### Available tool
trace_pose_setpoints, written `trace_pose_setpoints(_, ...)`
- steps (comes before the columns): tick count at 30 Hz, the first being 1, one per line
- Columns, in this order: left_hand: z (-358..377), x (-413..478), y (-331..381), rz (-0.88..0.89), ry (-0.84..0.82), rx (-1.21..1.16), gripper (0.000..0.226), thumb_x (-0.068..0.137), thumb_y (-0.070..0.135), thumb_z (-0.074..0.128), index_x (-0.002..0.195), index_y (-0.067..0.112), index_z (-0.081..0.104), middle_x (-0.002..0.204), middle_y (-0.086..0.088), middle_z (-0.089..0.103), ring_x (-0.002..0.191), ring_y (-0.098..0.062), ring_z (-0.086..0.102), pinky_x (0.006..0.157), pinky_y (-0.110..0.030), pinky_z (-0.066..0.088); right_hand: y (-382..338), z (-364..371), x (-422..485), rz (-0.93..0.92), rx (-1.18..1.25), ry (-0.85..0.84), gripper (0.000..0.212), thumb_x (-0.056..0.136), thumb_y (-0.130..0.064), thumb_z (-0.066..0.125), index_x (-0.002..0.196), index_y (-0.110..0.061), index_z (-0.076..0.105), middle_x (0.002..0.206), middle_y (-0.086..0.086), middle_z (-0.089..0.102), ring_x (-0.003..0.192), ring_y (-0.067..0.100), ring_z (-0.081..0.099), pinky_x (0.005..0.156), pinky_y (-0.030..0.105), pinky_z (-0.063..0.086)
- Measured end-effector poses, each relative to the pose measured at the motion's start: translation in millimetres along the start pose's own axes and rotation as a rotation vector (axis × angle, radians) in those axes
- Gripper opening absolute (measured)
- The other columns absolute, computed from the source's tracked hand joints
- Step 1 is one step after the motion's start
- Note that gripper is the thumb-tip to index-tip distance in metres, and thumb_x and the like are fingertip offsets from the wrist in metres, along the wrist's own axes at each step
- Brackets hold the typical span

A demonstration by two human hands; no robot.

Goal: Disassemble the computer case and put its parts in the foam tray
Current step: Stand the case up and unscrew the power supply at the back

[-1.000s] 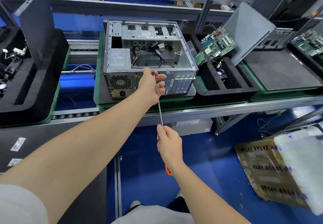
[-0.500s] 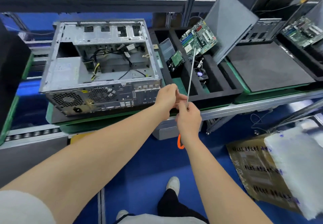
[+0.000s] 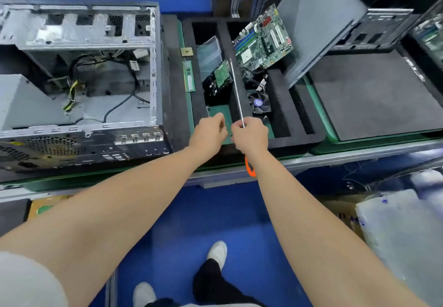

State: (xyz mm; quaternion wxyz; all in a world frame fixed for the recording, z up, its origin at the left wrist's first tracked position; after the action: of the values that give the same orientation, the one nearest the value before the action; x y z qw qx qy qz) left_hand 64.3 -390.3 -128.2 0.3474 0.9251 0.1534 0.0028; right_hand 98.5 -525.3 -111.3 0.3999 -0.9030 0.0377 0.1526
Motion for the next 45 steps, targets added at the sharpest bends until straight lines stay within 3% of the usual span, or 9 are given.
trace_pose_setpoints(9, 16.6, 20.0, 0.0, -0.021, -0.081, 0.551, 0.009, 0.091, 0.021, 0.062, 0.097, 0.015, 0.064, 0.093, -0.005, 0.064, 0.079, -0.03, 0.063, 0.064, -0.034, 0.045, 14.1, 6.9, 24.8, 0.03, -0.007, -0.069, 0.024, 0.1, -0.017, 0.051, 0.098, -0.006, 0.072, 0.095, 0.015, 0.075, 0.099, 0.04, 0.07, 0.08, 0.055, 0.062)
trace_pose_setpoints(16, 19.3, 21.4, 0.2, -0.048, -0.17, 0.656, 0.01, 0.091, 0.017, 0.066, 0.085, 0.014, 0.058, 0.092, -0.007, 0.068, 0.071, -0.029, 0.056, 0.061, -0.033, 0.042, 16.6, 5.2, 26.9, 0.033, 0.016, -0.065, 0.025, 0.1, -0.021, 0.053, 0.094, -0.006, 0.071, 0.091, 0.015, 0.075, 0.084, 0.036, 0.073, 0.074, 0.052, 0.064)
trace_pose_setpoints(18, 17.7, 20.5, -0.9, -0.069, -0.139, 0.544, 0.011, 0.098, 0.018, 0.056, 0.101, 0.013, 0.065, 0.103, -0.009, 0.07, 0.081, -0.032, 0.063, 0.065, -0.035, 0.046, 15.8, 5.4, 24.4, 0.042, 0.068, -0.05, 0.035, 0.103, -0.03, 0.047, 0.093, -0.004, 0.069, 0.085, 0.016, 0.075, 0.066, 0.022, 0.073, 0.059, 0.039, 0.062)
trace_pose_setpoints(20, 5.8, 20.8, 3.3, -0.138, -0.065, 0.216, 0.03, 0.105, 0.022, 0.042, 0.124, 0.018, 0.064, 0.114, -0.008, 0.069, 0.097, -0.034, 0.067, 0.077, -0.041, 0.054, 11.1, 7.3, 17.8, 0.037, 0.147, -0.056, 0.037, 0.105, -0.031, 0.038, 0.091, -0.012, 0.067, 0.082, 0.014, 0.075, 0.045, 0.009, 0.062, 0.046, 0.028, 0.05)
trace_pose_setpoints(24, -33.0, 20.7, 35.6, -0.168, 0.068, -0.393, 0.034, 0.108, 0.029, 0.029, 0.116, 0.02, 0.061, 0.099, 0.001, 0.071, 0.094, -0.022, 0.068, 0.08, -0.036, 0.05, -11.2, 11.0, -4.6, -0.04, 0.321, -0.07, 0.035, 0.108, -0.032, 0.035, 0.089, -0.016, 0.059, 0.069, 0.014, 0.071, 0.045, 0.022, 0.059, 0.046, 0.035, 0.048)
trace_pose_setpoints(29, -84.7, 12.3, 64.0, -0.128, 0.096, -0.552, 0.031, 0.107, 0.017, 0.033, 0.128, 0.023, 0.054, 0.098, 0.008, 0.074, 0.097, -0.015, 0.069, 0.084, -0.033, 0.051, -57.3, 13.6, -43.6, -0.135, 0.592, -0.131, 0.029, 0.105, -0.03, 0.038, 0.088, -0.015, 0.056, 0.058, 0.017, 0.064, 0.041, 0.033, 0.056, 0.041, 0.035, 0.045)
trace_pose_setpoints(35, -146.3, -26.9, 62.6, -0.083, 0.046, -0.741, 0.042, 0.105, 0.005, 0.033, 0.145, 0.013, 0.041, 0.104, -0.002, 0.075, 0.081, -0.022, 0.078, 0.082, -0.041, 0.062, -111.0, 26.4, -97.4, -0.214, 0.745, -0.162, 0.032, 0.102, -0.025, 0.038, 0.098, -0.006, 0.063, 0.057, 0.016, 0.063, 0.039, 0.029, 0.052, 0.04, 0.032, 0.045)
trace_pose_setpoints(39, -195.3, -61.8, 30.6, -0.102, 0.093, -0.809, 0.05, 0.102, 0.004, 0.036, 0.15, 0.018, 0.036, 0.108, 0.0, 0.074, 0.079, -0.018, 0.078, 0.066, -0.03, 0.06, -144.4, 58.4, -144.3, -0.245, 0.762, -0.256, 0.034, 0.105, -0.018, 0.034, 0.1, 0.001, 0.061, 0.053, 0.013, 0.058, 0.036, 0.026, 0.049, 0.039, 0.03, 0.045)
trace_pose_setpoints(45, -263.8, -117.2, -55.2, -0.165, 0.216, -0.888, 0.049, 0.108, 0.01, 0.038, 0.155, 0.02, 0.032, 0.102, -0.003, 0.076, 0.077, -0.025, 0.077, 0.058, -0.031, 0.059, -186.8, 137.4, -222.7, -0.251, 0.754, -0.45, 0.035, 0.106, -0.026, 0.034, 0.107, 0.0, 0.058, 0.054, 0.01, 0.058, 0.037, 0.022, 0.048, 0.039, 0.026, 0.043)
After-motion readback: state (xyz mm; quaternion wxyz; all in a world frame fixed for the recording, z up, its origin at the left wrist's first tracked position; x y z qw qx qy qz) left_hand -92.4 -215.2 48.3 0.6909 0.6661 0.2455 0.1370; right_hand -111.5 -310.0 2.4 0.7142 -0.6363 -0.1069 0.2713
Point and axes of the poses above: each hand's wrist, its own x-axis towards the middle knuckle, its own z-axis out of the palm, y = z × x, the point moved 7 cm from there along x, towards the middle knuckle
